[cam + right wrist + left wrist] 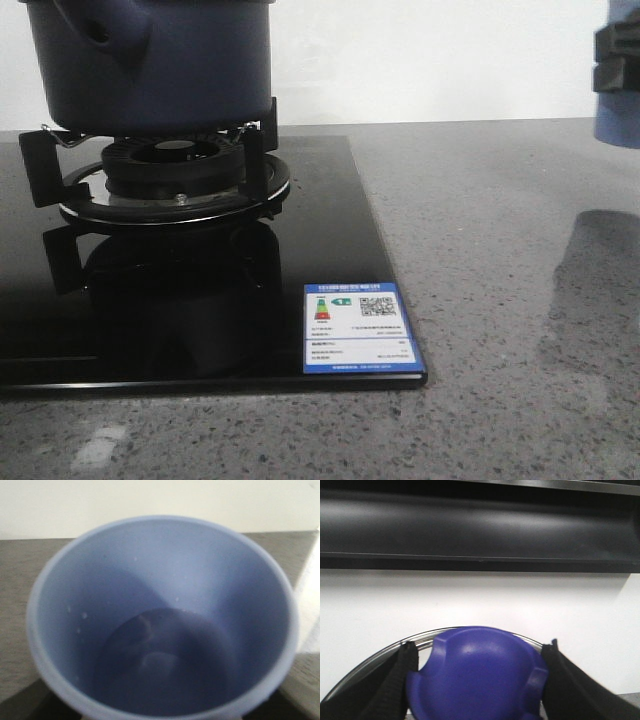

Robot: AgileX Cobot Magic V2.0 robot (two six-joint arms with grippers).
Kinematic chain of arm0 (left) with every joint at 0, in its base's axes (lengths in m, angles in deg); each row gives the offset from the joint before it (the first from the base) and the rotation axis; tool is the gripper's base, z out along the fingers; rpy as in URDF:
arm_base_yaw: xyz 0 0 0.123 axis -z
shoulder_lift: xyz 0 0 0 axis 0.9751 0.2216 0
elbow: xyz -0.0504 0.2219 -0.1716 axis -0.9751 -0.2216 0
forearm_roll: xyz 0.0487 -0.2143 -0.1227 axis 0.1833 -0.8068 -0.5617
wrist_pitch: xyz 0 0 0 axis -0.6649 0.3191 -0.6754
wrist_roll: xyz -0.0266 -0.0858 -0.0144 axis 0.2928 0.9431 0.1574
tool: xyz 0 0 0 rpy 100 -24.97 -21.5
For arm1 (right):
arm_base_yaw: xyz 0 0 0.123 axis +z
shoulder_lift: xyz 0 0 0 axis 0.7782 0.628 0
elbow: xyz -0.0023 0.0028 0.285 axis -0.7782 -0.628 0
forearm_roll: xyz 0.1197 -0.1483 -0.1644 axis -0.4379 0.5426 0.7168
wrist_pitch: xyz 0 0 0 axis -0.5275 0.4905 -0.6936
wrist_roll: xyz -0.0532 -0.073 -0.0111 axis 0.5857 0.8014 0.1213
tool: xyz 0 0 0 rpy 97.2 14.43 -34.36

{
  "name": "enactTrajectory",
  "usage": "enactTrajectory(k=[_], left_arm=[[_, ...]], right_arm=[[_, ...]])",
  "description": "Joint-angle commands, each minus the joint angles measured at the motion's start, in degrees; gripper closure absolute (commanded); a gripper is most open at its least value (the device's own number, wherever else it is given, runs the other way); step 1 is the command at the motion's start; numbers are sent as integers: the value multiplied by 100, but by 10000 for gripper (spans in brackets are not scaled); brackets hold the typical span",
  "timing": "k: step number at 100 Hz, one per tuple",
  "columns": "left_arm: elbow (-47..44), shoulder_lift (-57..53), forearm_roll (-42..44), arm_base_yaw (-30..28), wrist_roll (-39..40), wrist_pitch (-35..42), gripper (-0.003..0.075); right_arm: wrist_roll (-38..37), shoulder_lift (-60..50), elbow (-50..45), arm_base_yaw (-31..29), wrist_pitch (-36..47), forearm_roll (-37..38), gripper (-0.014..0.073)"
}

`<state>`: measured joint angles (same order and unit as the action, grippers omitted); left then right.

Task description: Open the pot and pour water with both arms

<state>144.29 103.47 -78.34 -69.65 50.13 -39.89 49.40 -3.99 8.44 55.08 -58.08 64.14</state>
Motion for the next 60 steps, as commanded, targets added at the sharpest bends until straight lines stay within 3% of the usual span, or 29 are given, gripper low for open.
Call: enactTrajectory(k=[1,34,60], left_arm=[[210,-90,-15,-18,18,631,363],[210,-90,-15,-18,18,631,363],[210,-90,-15,-18,18,620,363]], right_arm=[[-3,-350,294,251,382,156,254],[-3,-440,1544,1263,-845,196,253],[-3,-428,2440,1754,-1653,790,253]])
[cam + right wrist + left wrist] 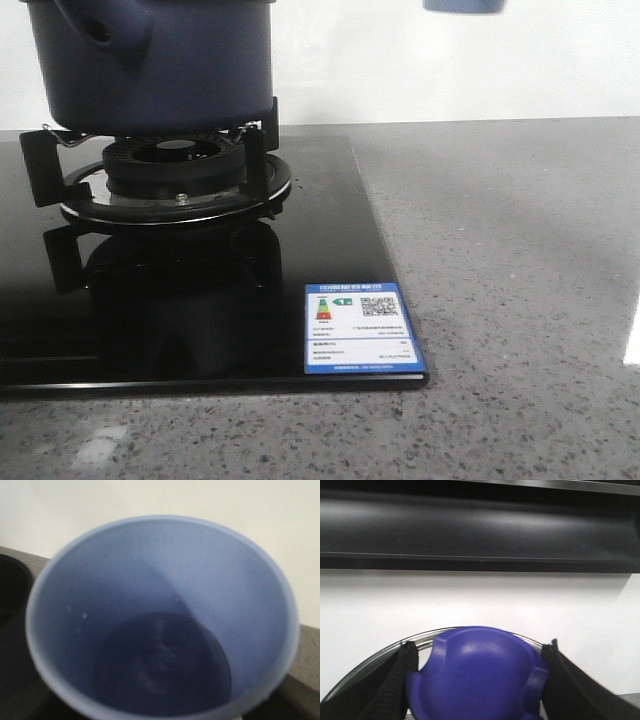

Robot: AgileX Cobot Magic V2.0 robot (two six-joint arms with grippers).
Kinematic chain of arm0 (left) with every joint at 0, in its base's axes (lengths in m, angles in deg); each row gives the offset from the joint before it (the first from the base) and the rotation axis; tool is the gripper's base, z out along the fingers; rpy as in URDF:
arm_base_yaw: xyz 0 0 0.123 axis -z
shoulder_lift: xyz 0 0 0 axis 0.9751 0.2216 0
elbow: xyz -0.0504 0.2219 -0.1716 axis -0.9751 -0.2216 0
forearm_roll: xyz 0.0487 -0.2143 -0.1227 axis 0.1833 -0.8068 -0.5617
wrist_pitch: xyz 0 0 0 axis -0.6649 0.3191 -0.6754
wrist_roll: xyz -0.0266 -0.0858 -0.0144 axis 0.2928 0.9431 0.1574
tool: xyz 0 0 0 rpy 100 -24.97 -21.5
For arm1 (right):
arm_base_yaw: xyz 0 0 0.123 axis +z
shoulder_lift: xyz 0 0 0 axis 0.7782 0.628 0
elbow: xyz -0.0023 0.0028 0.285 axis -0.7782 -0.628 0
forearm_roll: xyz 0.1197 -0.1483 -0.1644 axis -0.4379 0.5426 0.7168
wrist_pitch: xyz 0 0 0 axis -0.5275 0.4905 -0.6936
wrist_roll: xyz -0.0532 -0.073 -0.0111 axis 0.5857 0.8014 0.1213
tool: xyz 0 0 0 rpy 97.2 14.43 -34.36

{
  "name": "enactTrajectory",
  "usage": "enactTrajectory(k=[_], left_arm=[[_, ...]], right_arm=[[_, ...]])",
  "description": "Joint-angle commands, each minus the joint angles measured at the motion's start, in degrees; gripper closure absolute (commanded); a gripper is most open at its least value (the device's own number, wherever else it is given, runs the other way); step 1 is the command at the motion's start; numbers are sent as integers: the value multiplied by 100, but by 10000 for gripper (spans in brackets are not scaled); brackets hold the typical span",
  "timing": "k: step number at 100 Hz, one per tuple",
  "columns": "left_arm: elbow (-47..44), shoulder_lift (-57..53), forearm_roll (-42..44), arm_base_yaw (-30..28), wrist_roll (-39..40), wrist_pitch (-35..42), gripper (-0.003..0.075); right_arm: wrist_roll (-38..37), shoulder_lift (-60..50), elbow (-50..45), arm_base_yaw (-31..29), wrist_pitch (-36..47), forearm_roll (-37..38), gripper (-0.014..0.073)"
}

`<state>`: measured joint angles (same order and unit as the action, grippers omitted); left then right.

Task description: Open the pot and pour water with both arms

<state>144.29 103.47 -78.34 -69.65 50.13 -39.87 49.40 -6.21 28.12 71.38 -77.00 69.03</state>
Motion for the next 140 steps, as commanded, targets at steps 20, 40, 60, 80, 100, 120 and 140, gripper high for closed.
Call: enactTrajectory(k=[20,40,60,80,100,120,140], left_arm=[[210,-90,-15,-18,18,584,363],[210,-90,-15,-18,18,545,363],[210,-90,-15,-18,18,508,363],[210,-90,-15,-18,18,504,363],[210,-90,-15,-18,18,504,363],[210,-90,-15,-18,18,495,363],[210,-90,-15,-18,18,495,363]], right_arm=[[-3,114,1281,434,-664,997,253],[-3,741,2275,754,-1609,1680,253],[169,1426,3204,1200,-2600,2700,253],[169,1911,3616,1630,-2948,4097,253],[169,2128,3616,1921,-2924,5628,253],[169,2193,3616,1991,-2552,6355,253],[169,2193,3616,2016,-2325,7555,253]])
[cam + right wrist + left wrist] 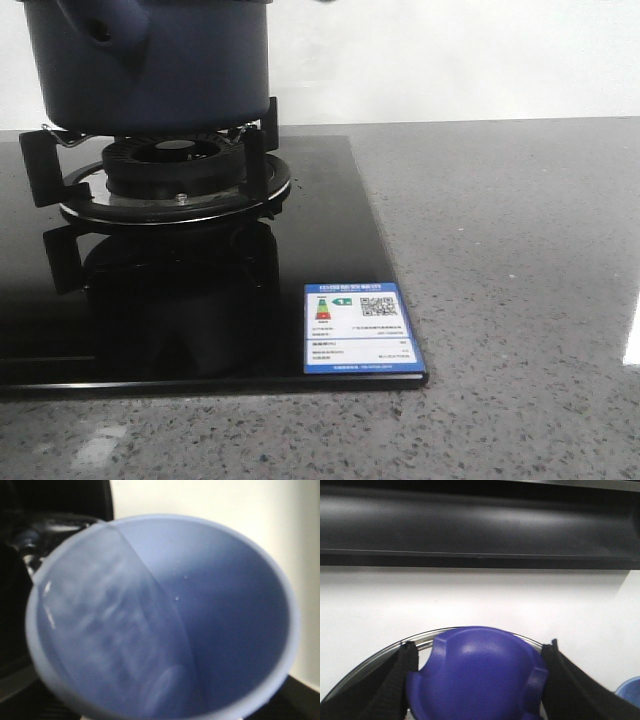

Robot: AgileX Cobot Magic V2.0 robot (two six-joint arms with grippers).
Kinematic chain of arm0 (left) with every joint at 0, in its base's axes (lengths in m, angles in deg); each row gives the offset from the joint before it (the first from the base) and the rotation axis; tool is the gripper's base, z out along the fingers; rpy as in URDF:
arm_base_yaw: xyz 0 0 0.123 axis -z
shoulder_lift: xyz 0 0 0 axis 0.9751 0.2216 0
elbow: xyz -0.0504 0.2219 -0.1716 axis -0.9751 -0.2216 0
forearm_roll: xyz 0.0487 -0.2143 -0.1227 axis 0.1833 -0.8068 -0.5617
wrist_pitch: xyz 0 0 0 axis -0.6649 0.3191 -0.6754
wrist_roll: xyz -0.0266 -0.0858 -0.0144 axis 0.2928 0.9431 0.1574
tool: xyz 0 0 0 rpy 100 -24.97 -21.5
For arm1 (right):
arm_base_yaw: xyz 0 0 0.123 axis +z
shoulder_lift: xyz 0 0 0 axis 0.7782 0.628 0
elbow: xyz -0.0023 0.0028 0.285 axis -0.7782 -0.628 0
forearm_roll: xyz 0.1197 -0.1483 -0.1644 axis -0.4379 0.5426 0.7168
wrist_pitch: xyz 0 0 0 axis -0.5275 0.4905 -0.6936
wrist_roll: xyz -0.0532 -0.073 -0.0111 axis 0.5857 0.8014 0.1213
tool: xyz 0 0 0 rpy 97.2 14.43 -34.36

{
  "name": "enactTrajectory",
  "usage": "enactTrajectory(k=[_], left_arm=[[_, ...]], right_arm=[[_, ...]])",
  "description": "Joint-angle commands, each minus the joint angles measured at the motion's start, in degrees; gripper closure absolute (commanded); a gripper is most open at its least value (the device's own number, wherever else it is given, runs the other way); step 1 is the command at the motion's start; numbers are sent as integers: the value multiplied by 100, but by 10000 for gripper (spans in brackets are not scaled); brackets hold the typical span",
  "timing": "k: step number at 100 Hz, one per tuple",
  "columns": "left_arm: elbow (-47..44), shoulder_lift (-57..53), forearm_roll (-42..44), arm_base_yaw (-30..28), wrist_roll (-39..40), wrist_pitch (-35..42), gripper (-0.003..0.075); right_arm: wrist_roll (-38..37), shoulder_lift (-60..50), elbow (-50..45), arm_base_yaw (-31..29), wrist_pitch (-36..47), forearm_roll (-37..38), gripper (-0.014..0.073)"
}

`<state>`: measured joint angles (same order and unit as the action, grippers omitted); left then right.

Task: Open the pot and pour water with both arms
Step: 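Tilt the cup with the right gripper to pour water into the pot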

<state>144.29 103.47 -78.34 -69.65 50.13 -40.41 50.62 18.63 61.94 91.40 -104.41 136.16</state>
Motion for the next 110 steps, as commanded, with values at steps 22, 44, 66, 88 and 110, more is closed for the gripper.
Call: enactTrajectory(k=[22,44,66,88,110], left_arm=[[210,-90,-15,-18,18,550,363],[210,-90,-15,-18,18,550,363],[210,-90,-15,-18,18,525,363],[210,-90,-15,-18,18,502,363],[210,-90,-15,-18,18,502,363]], right_arm=[[47,-291,234,49,560,1666,253],[47,-291,234,49,939,2398,253],[47,-291,234,49,1166,2713,253],[47,-303,257,49,1171,3016,253],[47,-317,270,49,1184,3056,253]])
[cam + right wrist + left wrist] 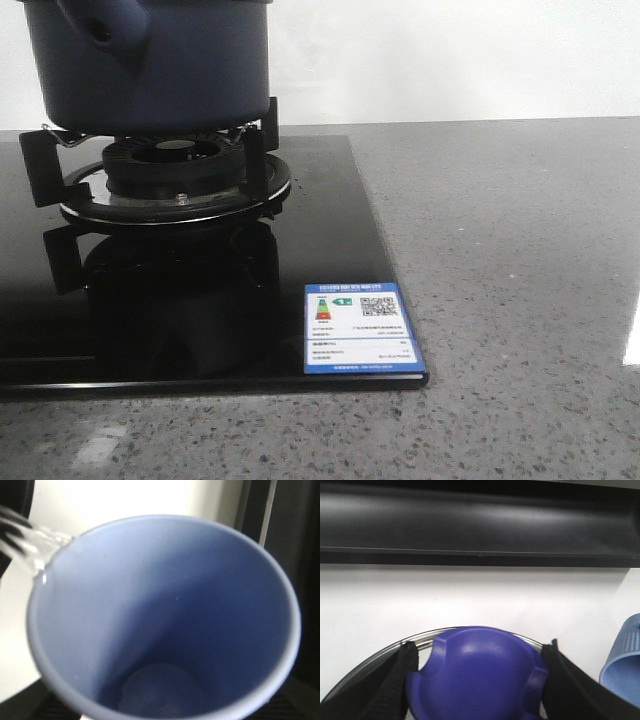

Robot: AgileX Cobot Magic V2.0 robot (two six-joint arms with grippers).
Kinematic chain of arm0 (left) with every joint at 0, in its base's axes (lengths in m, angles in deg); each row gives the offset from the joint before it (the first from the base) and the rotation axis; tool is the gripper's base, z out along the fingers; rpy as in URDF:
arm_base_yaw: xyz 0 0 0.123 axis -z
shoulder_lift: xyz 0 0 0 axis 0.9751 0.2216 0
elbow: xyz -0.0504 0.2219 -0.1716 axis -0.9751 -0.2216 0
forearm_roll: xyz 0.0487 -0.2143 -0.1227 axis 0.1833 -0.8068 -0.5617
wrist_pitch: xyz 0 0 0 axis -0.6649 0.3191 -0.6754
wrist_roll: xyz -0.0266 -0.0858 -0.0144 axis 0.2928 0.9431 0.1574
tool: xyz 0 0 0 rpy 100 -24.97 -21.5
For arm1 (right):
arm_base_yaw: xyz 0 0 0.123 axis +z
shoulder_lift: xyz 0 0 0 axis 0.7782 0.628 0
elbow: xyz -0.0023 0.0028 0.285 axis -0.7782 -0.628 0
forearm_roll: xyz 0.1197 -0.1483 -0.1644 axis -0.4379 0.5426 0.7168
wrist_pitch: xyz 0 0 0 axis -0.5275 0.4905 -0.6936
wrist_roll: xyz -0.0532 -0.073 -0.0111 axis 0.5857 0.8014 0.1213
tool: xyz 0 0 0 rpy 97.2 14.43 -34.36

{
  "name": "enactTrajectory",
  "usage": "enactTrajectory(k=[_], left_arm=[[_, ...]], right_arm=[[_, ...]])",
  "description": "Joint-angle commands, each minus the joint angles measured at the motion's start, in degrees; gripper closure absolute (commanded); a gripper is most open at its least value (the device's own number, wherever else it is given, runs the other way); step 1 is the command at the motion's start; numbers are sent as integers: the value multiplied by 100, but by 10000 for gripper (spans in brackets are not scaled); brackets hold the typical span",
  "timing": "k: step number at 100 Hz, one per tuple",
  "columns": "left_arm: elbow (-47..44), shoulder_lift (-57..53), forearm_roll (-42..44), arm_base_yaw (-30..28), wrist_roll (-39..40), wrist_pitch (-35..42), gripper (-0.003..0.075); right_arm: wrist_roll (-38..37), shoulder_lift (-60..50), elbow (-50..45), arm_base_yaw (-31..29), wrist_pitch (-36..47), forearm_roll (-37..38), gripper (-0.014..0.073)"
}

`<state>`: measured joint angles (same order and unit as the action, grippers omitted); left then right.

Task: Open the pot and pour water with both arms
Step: 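Tilt the cup with the right gripper to pour water into the pot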

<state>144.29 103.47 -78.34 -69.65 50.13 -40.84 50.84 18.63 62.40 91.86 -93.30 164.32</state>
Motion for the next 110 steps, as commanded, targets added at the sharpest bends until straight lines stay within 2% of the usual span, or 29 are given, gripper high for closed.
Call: enactTrajectory(k=[1,36,48,69,82,95,110], left_arm=[[210,-90,-15,-18,18,545,363],[210,-90,-15,-18,18,545,363],[210,-90,-15,-18,18,545,363],[210,-90,-15,-18,18,555,363],[210,-90,-15,-18,18,555,363],[210,-90,-15,-18,18,555,363],[210,-90,-15,-18,18,555,363]], right_arm=[[25,-317,224,3,73,239,253],[15,-317,224,3,93,239,253],[-441,-317,224,3,71,55,253],[-2309,-325,224,3,-234,22,253],[-4045,-437,224,-8,-603,22,253],[-5077,-670,224,-84,-912,-8,253],[-6030,-1064,205,-418,-1041,-736,254]])
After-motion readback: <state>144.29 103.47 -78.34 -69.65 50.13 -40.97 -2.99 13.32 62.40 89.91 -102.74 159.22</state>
